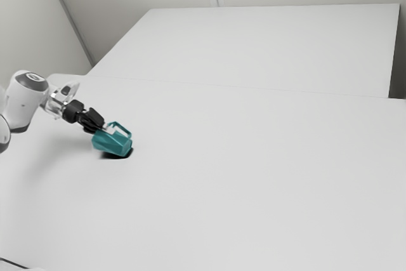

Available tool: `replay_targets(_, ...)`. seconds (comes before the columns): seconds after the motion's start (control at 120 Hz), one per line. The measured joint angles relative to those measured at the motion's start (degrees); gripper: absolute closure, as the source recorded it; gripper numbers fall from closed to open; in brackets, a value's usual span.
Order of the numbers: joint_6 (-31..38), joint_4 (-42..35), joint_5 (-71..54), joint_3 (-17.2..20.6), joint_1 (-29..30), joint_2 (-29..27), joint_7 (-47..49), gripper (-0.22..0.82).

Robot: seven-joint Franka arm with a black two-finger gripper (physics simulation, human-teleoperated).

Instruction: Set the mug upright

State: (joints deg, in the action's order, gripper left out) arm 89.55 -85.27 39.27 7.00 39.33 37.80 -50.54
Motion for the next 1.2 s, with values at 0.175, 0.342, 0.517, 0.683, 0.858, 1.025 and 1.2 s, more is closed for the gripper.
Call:
replay_targets(0.175, 0.03, -0.34, 1.35, 0.03, -0.58, -0.43, -0.24, 0.72)
replay_targets(0.342, 0.03, -0.38, 1.47, 0.03, -1.88, -2.05, 0.09, 0.75)
replay_targets(0.517, 0.00, -2.76, 0.44, -0.20, -4.75, -7.68, 0.94, 0.77)
replay_targets(0.683, 2.04, -6.14, -3.68, -0.34, -9.80, -13.54, 2.28, 0.77)
replay_targets(0.858, 9.75, -18.05, -7.33, -8.68, -23.05, -22.24, 3.82, 0.78)
replay_targets(1.025, 17.36, -24.69, -13.89, -12.82, -31.44, -27.29, 6.02, 0.78)
replay_targets(1.2, 24.33, -29.77, -23.53, -12.94, -35.95, -30.40, 9.47, 0.78)
